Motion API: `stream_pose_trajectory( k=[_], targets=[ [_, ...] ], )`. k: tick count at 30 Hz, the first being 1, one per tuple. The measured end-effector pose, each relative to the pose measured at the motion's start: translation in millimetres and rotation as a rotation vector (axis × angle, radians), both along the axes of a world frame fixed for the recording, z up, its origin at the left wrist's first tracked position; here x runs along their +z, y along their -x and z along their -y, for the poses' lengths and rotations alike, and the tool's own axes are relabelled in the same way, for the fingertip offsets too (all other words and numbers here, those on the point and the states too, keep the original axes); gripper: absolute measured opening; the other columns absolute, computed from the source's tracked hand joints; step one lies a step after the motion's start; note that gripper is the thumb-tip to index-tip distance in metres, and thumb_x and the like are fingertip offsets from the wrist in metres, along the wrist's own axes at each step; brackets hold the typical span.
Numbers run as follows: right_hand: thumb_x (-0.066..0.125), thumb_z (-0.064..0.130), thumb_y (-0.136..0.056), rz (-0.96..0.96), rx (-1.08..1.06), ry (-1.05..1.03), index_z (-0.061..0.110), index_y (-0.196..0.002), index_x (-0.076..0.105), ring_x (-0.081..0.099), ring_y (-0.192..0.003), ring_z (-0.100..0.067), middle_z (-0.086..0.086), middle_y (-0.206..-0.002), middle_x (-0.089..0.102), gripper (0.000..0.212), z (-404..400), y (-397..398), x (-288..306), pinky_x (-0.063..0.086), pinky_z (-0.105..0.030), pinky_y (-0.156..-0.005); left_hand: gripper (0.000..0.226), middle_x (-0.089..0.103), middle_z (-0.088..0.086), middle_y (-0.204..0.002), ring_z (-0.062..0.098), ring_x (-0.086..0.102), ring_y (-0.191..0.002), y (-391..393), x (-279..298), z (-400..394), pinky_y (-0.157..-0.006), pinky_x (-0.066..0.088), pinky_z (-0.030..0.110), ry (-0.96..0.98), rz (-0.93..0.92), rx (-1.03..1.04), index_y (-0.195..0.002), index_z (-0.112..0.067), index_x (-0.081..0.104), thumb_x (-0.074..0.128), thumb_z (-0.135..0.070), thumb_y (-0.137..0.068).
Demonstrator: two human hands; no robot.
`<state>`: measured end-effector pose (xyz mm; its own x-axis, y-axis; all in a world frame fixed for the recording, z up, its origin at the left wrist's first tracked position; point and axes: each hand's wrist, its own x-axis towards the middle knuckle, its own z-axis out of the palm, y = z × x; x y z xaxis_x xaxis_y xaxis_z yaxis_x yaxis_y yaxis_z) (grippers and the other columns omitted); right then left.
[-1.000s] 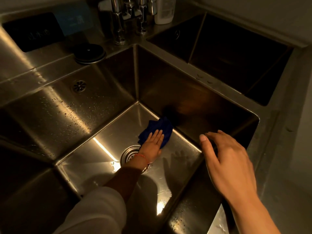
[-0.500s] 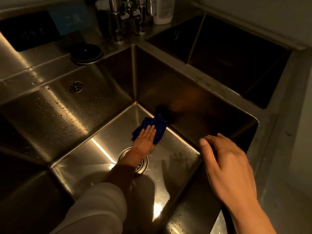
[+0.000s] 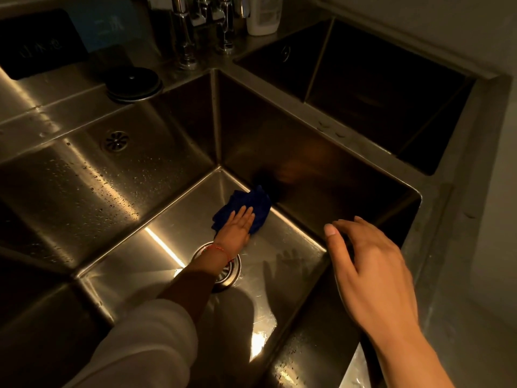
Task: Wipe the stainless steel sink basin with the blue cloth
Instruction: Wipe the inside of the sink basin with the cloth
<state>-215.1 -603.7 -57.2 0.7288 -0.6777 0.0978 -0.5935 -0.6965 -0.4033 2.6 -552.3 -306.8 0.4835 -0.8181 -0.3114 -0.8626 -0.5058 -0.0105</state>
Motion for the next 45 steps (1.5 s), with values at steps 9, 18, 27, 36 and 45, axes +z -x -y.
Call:
stream_pose_trajectory(
  k=[9, 18, 27, 36, 45],
  targets=[
    [0.017, 0.057, -0.083, 0.014, 0.003, -0.001, 0.018, -0.116, 0.060, 0.042, -0.127, -0.014, -0.002, -0.119, 0.062, 0.067, 0.3, 0.3, 0.0, 0.035, -0.038, -0.104, 0.058, -0.007, 0.007, -0.162, 0.024, -0.007, -0.149, 22.7, -3.7, 1.9, -0.121, -0.005, 0.037, 0.032, -0.049, -0.066, -0.153, -0.009, 0.000, 0.028, -0.020, -0.103],
    [0.019, 0.056, -0.084, 0.030, 0.013, -0.001, 0.015, -0.115, 0.060, 0.042, -0.127, -0.016, -0.004, -0.119, 0.063, 0.065, 1.1, 0.8, 0.3, 0.036, -0.039, -0.104, 0.059, -0.007, 0.006, -0.162, 0.023, -0.007, -0.149, 46.9, 0.8, -0.6, -0.121, -0.005, 0.036, 0.023, -0.079, -0.167, -0.154, -0.010, 0.001, 0.030, -0.019, -0.104],
    [0.024, 0.051, -0.086, 0.031, 0.035, -0.021, 0.015, -0.119, 0.058, 0.039, -0.129, -0.014, -0.003, -0.125, 0.059, 0.059, 0.1, 3.3, 5.5, 0.031, -0.038, -0.107, 0.073, -0.012, 0.010, -0.160, 0.025, -0.010, -0.148, 61.0, 11.9, -3.3, -0.121, -0.001, 0.039, 0.010, -0.032, -0.158, -0.153, -0.007, -0.004, 0.039, 0.004, -0.095],
    [0.030, 0.047, -0.091, -0.075, 0.121, 0.184, 0.017, -0.122, 0.058, 0.040, -0.129, -0.015, -0.001, -0.127, 0.059, 0.051, 16.2, 33.6, 27.5, 0.022, -0.033, -0.107, 0.068, -0.011, 0.011, -0.160, 0.027, -0.010, -0.148, 68.8, 10.8, -5.7, -0.121, -0.002, 0.039, 0.015, -0.055, -0.049, -0.153, -0.011, -0.002, 0.037, -0.010, -0.098],
    [0.015, 0.057, -0.087, -0.074, 0.135, 0.103, 0.024, -0.128, 0.052, 0.023, -0.128, 0.002, 0.007, -0.135, 0.051, 0.064, 29.5, 52.7, 16.9, 0.015, -0.027, -0.110, 0.068, -0.015, 0.008, -0.160, 0.025, -0.012, -0.148, 60.1, 7.9, -0.7, -0.121, 0.000, 0.041, -0.042, -0.032, -0.026, -0.153, -0.013, -0.005, 0.038, -0.016, -0.100]
  ],
)
